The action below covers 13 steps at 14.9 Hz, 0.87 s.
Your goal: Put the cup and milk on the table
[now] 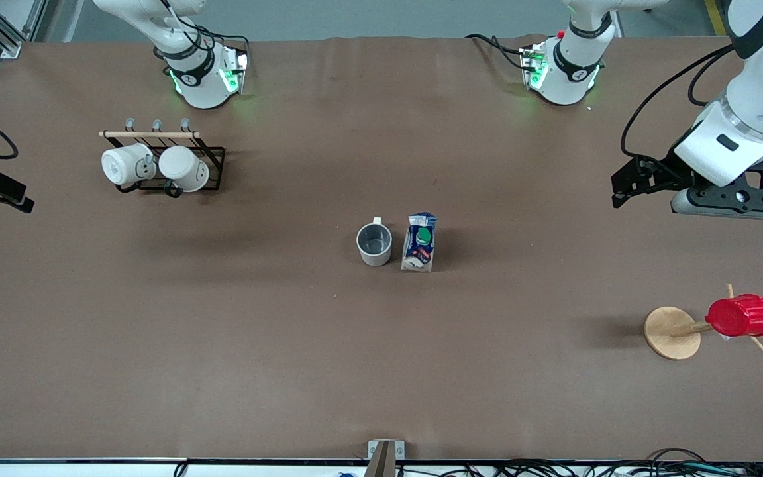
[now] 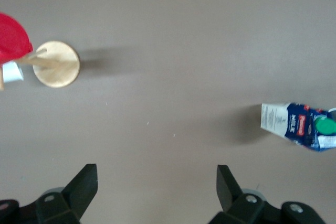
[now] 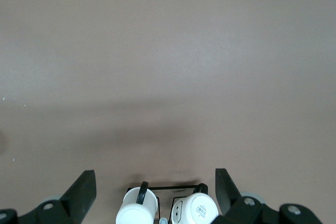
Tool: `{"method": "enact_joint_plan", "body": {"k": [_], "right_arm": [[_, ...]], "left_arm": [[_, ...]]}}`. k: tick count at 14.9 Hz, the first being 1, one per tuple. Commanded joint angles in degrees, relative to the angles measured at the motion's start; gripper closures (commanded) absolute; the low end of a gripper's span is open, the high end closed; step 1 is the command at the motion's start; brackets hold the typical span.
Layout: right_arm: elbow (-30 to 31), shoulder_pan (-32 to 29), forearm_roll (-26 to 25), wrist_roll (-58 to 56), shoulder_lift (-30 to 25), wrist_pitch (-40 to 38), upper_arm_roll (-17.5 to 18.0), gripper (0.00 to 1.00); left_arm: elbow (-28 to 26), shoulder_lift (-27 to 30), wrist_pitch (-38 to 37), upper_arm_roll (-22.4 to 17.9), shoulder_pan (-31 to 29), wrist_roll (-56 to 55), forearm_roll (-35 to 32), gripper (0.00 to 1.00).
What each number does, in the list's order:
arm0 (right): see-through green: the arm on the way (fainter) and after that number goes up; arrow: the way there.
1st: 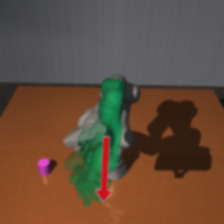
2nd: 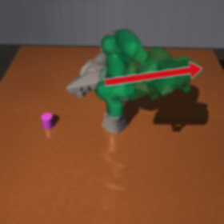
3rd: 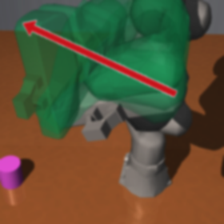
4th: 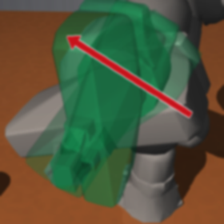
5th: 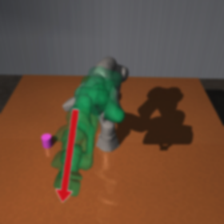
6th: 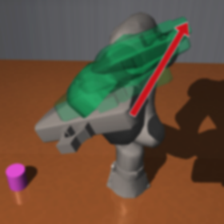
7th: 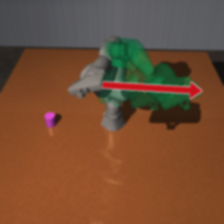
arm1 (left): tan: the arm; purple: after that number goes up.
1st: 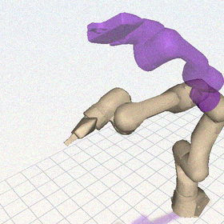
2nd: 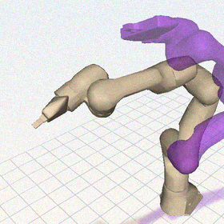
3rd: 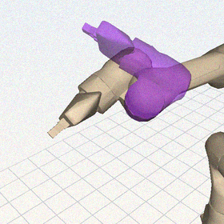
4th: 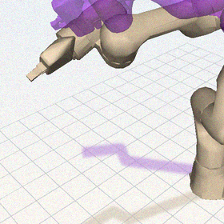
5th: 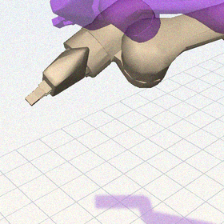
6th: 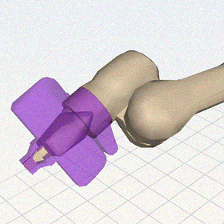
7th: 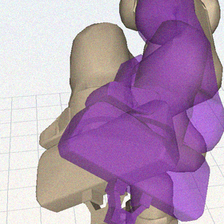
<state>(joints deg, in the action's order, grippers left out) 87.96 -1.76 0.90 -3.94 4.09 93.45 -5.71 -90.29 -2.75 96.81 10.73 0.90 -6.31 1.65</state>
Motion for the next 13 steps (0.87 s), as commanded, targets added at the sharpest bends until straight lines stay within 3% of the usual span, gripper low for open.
{"method": "enact_joint_plan", "body": {"k": [1, 6, 10, 13], "right_arm": [[0.9, -0.3, 0.2, 1.0, -0.8, 0.1, 0.4, 0.00], [0.9, -0.3, 0.2, 1.0, -0.8, 0.1, 0.4, 0.00], [0.9, -0.3, 0.2, 1.0, -0.8, 0.0, 0.4, 0.00], [0.8, -0.3, 0.2, 1.0, -0.8, 0.0, 0.4, 0.00]], "left_arm": [[-2.7, 4.4, -2.5, 0.3, -2.0, 1.6, 0.2, 0.00], [-3.9, 5.2, -1.1, 0.5, -2.9, 2.4, 1.2, 0.00], [1.8, 1.3, -1.8, 0.7, -2.4, 1.7, 1.0, 0.00], [2.8, 0.2, -2.6, 0.7, -2.3, 1.5, 0.7, 0.00]]}}
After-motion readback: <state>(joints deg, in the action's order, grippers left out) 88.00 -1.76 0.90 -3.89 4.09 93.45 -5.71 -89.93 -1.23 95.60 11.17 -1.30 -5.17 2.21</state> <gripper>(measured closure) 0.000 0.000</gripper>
